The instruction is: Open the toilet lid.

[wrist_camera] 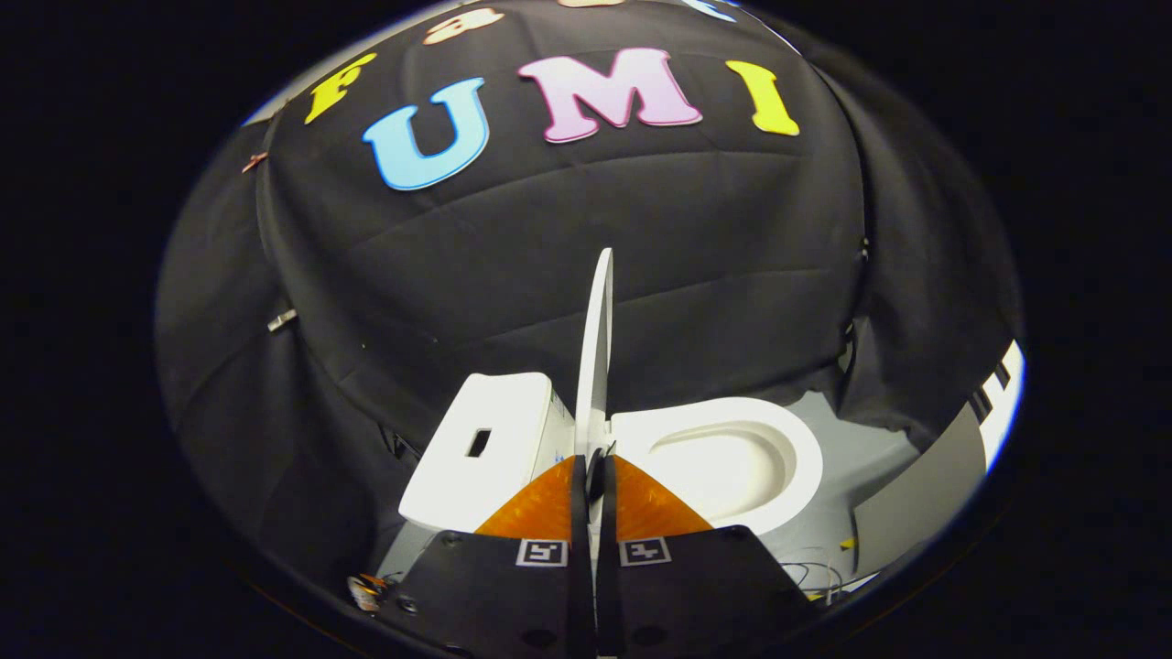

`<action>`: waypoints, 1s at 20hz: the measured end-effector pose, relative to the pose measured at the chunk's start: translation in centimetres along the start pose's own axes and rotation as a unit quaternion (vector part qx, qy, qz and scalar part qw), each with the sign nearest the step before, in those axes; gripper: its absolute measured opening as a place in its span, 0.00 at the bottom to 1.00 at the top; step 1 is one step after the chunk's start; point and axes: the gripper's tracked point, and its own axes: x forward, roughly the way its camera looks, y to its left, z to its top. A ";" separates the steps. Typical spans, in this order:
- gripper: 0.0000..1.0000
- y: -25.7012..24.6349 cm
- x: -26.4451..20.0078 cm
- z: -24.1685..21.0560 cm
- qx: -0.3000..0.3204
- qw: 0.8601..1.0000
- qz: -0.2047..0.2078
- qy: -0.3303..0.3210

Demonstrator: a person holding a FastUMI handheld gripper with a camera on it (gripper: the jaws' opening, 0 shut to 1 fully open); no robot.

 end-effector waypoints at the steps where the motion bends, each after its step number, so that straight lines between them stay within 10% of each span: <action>1: 0.06 0.7 -0.1 -0.3 -0.011 1.000 -0.006 -0.004; 20: 0.07 14.6 2.1 -2.6 -0.145 0.983 -0.100 -0.051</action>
